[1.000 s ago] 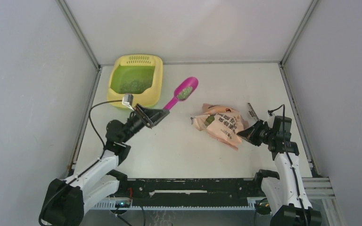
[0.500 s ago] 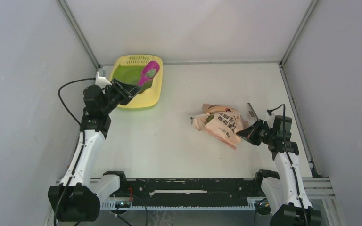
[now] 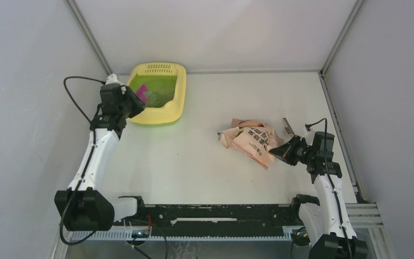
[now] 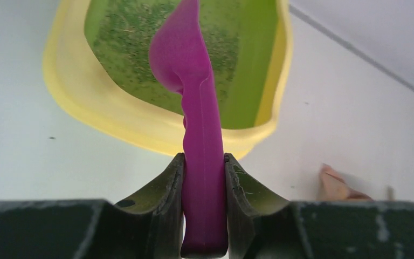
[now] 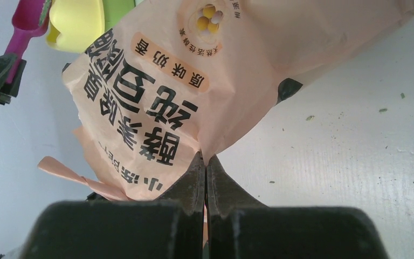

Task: Fill the litter box with clean litter
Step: Pour the cat litter into the litter box, then place the spatula at the center of the board.

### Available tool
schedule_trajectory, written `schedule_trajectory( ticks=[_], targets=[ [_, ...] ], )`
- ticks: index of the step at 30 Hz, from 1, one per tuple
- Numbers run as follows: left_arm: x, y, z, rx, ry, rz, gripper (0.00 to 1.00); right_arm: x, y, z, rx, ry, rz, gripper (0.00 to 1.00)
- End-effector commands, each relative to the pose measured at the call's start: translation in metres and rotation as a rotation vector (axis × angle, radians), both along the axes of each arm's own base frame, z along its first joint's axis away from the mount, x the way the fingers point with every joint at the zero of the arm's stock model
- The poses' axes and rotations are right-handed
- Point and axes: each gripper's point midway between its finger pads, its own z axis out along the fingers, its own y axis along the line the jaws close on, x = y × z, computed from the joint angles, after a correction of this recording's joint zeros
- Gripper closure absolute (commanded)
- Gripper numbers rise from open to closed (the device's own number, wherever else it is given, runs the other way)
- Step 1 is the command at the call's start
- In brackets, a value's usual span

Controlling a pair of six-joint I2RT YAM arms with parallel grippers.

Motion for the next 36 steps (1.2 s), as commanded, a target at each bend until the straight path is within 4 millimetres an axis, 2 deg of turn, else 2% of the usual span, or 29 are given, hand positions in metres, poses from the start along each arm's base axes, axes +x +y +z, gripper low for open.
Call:
schedule_trajectory(
  ticks=[1,5,9,16,23,26,29,32,36],
  targets=[
    [0.023,0.020,0.045,0.298,-0.034,0.044,0.98,0.010,0.001,0.016,0.014,-0.087,0.013,1.00],
    [0.047,0.020,0.047,0.466,0.040,0.017,0.97,0.011,0.002,0.016,0.019,-0.089,0.018,1.00],
    [0.059,0.021,0.043,0.655,0.116,0.011,0.97,0.013,0.002,0.017,0.026,-0.093,0.021,1.00],
    [0.066,0.027,0.022,0.799,0.239,0.021,0.97,0.015,0.002,0.013,0.026,-0.087,0.023,1.00],
    [0.066,0.008,0.038,0.956,0.235,0.013,0.98,0.017,0.002,0.011,0.032,-0.086,0.025,1.00],
    [0.060,-0.006,0.051,0.889,0.193,-0.017,0.98,0.018,0.003,0.015,0.046,-0.092,0.023,1.00],
    [0.046,-0.025,0.075,0.740,0.112,-0.082,0.97,0.020,0.004,0.021,0.062,-0.099,0.020,1.00],
    [0.024,-0.052,0.097,0.586,0.041,-0.202,0.96,0.021,0.008,0.034,0.103,-0.112,0.014,1.00],
    [-0.015,-0.082,0.109,0.404,-0.014,-0.352,0.95,0.025,0.010,0.055,0.126,-0.146,0.011,1.00]
  ],
)
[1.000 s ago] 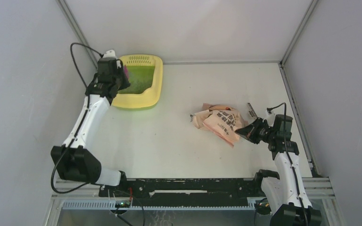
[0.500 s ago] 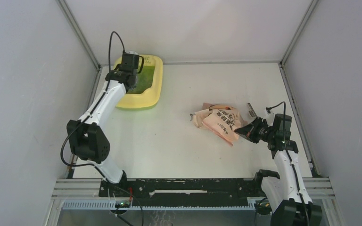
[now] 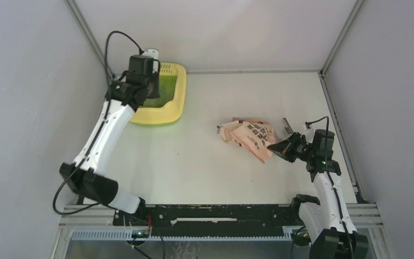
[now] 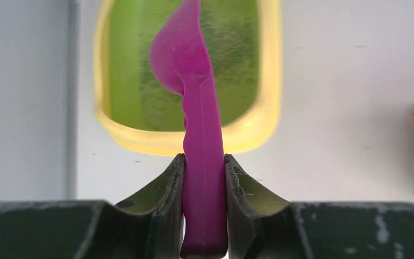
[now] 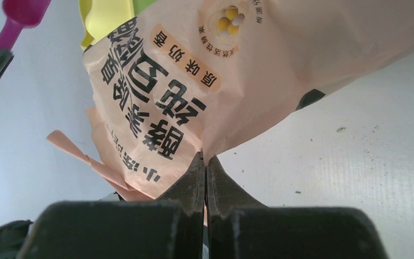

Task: Fill the litter box with clean litter
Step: Place the spatula at the center of the board.

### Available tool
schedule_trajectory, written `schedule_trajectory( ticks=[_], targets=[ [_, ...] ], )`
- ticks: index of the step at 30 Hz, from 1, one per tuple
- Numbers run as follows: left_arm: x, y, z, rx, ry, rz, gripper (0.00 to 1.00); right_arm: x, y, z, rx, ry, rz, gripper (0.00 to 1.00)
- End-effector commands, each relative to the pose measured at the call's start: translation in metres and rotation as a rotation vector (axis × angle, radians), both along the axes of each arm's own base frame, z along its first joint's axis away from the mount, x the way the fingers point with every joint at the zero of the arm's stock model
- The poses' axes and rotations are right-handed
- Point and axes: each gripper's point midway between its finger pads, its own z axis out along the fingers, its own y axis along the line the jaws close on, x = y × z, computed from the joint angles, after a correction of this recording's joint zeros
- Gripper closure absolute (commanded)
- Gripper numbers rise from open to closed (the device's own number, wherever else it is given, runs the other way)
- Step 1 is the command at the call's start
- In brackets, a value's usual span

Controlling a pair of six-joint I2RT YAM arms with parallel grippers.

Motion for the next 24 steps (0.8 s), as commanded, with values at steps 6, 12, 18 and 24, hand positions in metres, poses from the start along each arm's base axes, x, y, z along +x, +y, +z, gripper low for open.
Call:
schedule_trajectory(
  ticks=[6,12,18,24],
  targets=[
    [-0.107,-0.087,0.056,-0.606,-0.034,-0.376,0.94,0.018,-0.002,0.064,-0.004,-0.156,-0.013,0.99],
    [-0.153,-0.121,0.036,-0.935,-0.006,-0.498,0.94,0.019,-0.005,0.077,-0.037,-0.177,-0.021,0.99],
    [-0.129,-0.128,0.008,-1.122,-0.103,-0.353,0.93,0.016,-0.005,0.075,-0.045,-0.168,-0.014,0.99],
    [-0.085,-0.138,-0.017,-1.091,-0.201,-0.163,0.93,0.013,-0.005,0.074,-0.048,-0.162,-0.008,0.99]
  ],
)
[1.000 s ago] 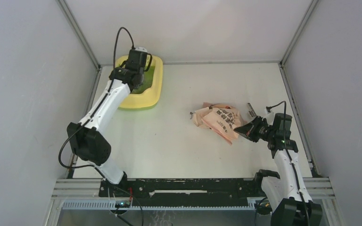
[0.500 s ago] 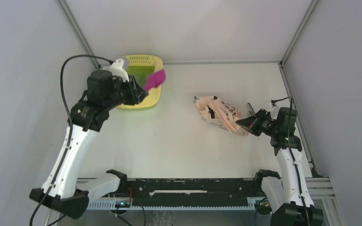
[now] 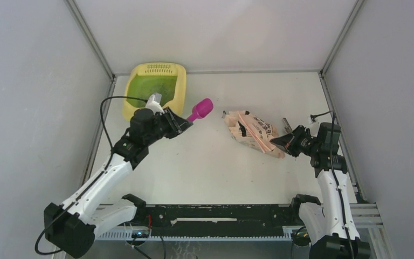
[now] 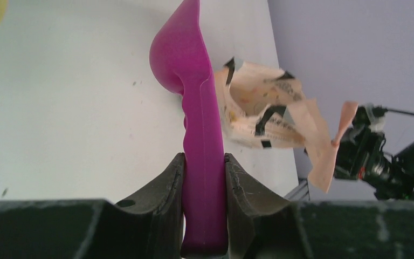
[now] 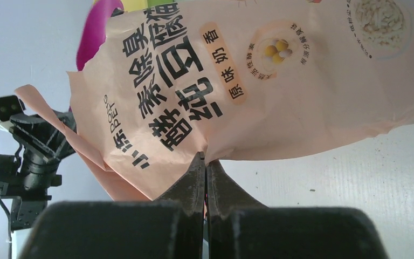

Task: Fill the litter box with clean litter
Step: Place the spatula at the center of the board.

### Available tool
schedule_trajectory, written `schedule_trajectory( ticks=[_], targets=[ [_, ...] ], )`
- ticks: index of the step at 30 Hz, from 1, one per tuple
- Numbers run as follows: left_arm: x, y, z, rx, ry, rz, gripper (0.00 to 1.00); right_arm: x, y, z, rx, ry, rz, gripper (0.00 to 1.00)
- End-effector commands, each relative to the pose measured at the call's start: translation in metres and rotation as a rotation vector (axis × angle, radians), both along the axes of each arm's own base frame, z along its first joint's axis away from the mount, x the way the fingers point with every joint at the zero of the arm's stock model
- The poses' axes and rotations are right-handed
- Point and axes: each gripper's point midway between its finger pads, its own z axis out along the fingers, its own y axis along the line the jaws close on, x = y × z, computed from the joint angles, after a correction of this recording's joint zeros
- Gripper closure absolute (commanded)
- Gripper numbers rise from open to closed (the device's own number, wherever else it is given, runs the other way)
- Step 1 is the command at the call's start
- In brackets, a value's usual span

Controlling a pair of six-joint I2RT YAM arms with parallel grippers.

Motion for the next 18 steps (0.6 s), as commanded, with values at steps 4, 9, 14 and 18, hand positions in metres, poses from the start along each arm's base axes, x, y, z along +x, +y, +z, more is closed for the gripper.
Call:
schedule_trajectory(
  ticks=[4,9,14,18],
  targets=[
    [0.078,-0.013,0.012,-0.069,-0.100,0.288,0.92,0.005,0.000,0.030,-0.035,-0.131,0.032,0.99],
    [0.123,-0.034,-0.030,-0.011,-0.026,0.350,0.92,0.004,0.000,0.029,-0.042,-0.136,0.038,0.99],
    [0.158,-0.045,-0.057,0.052,0.007,0.388,0.89,0.003,-0.001,0.028,-0.042,-0.136,0.044,0.99],
    [0.177,-0.053,-0.070,0.102,0.026,0.378,0.79,0.003,0.000,0.029,-0.037,-0.140,0.049,0.99]
  ],
)
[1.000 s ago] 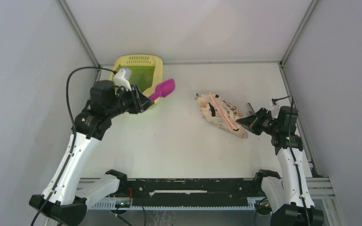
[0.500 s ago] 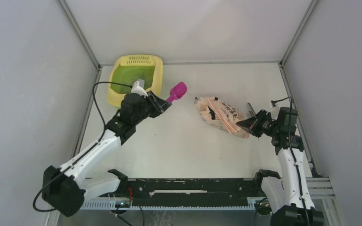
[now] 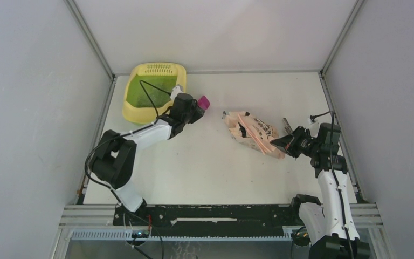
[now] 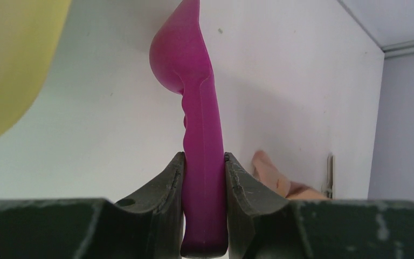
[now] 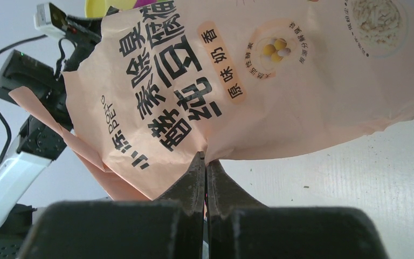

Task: Fill the litter box with clean litter
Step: Place the spatula at the center of the board.

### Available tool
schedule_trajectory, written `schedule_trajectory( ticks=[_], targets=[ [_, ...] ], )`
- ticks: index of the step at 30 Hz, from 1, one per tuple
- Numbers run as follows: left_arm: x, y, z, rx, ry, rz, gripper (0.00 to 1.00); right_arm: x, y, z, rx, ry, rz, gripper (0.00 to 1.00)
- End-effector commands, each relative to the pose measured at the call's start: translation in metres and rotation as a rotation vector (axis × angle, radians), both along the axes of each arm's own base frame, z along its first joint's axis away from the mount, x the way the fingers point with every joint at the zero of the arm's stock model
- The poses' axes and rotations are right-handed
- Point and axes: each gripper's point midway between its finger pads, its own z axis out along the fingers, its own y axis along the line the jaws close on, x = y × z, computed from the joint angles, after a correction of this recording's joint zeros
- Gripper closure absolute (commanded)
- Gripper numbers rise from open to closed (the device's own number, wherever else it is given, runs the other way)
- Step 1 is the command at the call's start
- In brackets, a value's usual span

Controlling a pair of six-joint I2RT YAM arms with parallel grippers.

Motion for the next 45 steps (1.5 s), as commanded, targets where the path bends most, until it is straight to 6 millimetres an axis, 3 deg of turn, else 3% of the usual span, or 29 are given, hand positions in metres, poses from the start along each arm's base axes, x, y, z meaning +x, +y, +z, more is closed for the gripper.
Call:
schedule_trajectory(
  ticks=[1,8,15,19,24,30,33,37,40,45],
  targets=[
    [0.041,-0.012,0.046,-0.027,-0.125,0.026,0.77,0.007,0.001,0.033,-0.015,-0.142,0.036,0.99],
    [0.046,-0.003,0.013,-0.014,-0.011,0.017,0.62,0.008,0.001,0.032,-0.015,-0.142,0.037,0.99],
    [0.022,-0.014,-0.032,0.006,0.177,-0.065,0.52,0.008,0.000,0.033,-0.022,-0.148,0.031,0.99],
    [0.002,-0.014,-0.042,0.003,0.212,-0.094,0.35,0.006,-0.001,0.031,-0.033,-0.146,0.022,0.99],
    [-0.027,-0.003,-0.026,-0.026,0.183,-0.102,0.29,0.005,-0.003,0.030,-0.048,-0.146,0.013,0.95],
    [-0.061,0.003,0.019,-0.065,0.092,-0.151,0.29,0.000,-0.004,0.036,-0.055,-0.148,-0.004,0.53],
    [-0.078,0.006,0.043,-0.079,0.044,-0.184,0.29,-0.006,-0.003,0.044,-0.061,-0.152,-0.013,0.43],
    [-0.101,0.016,0.070,-0.090,-0.008,-0.218,0.29,-0.020,0.000,0.054,-0.060,-0.151,-0.019,0.34],
    [-0.122,0.025,0.089,-0.095,-0.055,-0.237,0.28,-0.031,-0.009,0.055,-0.178,-0.168,-0.054,0.30],
    [-0.153,0.039,0.098,-0.091,-0.078,-0.266,0.28,-0.044,-0.031,0.072,-0.384,-0.294,-0.138,0.28]
  ],
)
